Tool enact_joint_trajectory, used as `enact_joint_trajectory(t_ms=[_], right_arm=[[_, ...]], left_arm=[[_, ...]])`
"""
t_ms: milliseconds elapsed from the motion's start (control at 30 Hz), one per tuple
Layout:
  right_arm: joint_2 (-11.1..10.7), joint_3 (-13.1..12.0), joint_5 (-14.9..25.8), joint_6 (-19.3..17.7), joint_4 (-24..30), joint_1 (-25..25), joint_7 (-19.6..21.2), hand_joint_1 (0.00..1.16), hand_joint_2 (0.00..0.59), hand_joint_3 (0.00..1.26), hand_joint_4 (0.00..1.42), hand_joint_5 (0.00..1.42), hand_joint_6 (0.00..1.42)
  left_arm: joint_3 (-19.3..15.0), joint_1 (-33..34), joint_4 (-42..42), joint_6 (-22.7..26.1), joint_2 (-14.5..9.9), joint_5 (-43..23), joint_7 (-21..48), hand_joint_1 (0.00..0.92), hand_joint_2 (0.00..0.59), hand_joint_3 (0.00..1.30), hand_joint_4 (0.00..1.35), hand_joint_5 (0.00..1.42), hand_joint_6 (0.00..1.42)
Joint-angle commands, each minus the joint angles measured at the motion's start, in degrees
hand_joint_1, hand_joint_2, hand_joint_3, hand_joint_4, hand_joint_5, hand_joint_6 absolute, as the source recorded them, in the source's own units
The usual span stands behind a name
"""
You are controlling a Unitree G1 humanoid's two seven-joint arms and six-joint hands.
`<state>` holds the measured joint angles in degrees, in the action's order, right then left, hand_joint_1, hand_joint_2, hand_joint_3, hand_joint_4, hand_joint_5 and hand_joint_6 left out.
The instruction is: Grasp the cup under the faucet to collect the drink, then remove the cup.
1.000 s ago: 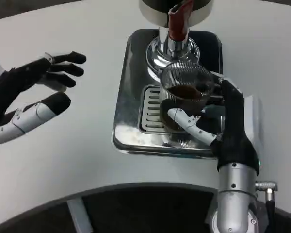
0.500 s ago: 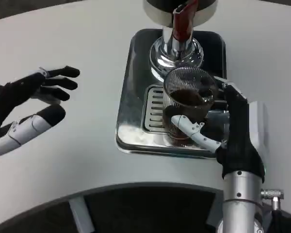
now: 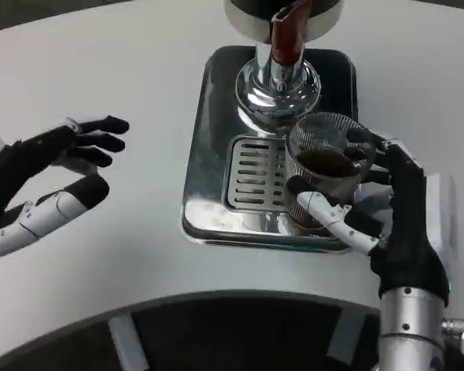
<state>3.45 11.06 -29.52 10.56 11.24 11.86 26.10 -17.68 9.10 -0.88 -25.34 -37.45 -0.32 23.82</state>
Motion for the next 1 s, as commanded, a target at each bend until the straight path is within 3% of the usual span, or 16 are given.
enact_joint_trajectory(t_ms=[33,1000], right_arm=[[0.1,0.3,-0.3,-1.7,3.3,-2.8,-0.9,0.81,0.253,0.62,0.69,0.84,0.89],[-0.5,0.0,0.2,-5.2,10.8,-8.6,-4.2,0.81,0.24,0.67,0.77,0.97,1.06]], left_arm=[[0.8,-1.2,-0.5,0.9,0.0,1.1,-0.4,0.0,0.113,0.29,0.29,0.35,0.4],[4.0,-3.1,-1.2,1.0,1.0,3.1,-1.0,0.0,0.112,0.27,0.28,0.33,0.38]])
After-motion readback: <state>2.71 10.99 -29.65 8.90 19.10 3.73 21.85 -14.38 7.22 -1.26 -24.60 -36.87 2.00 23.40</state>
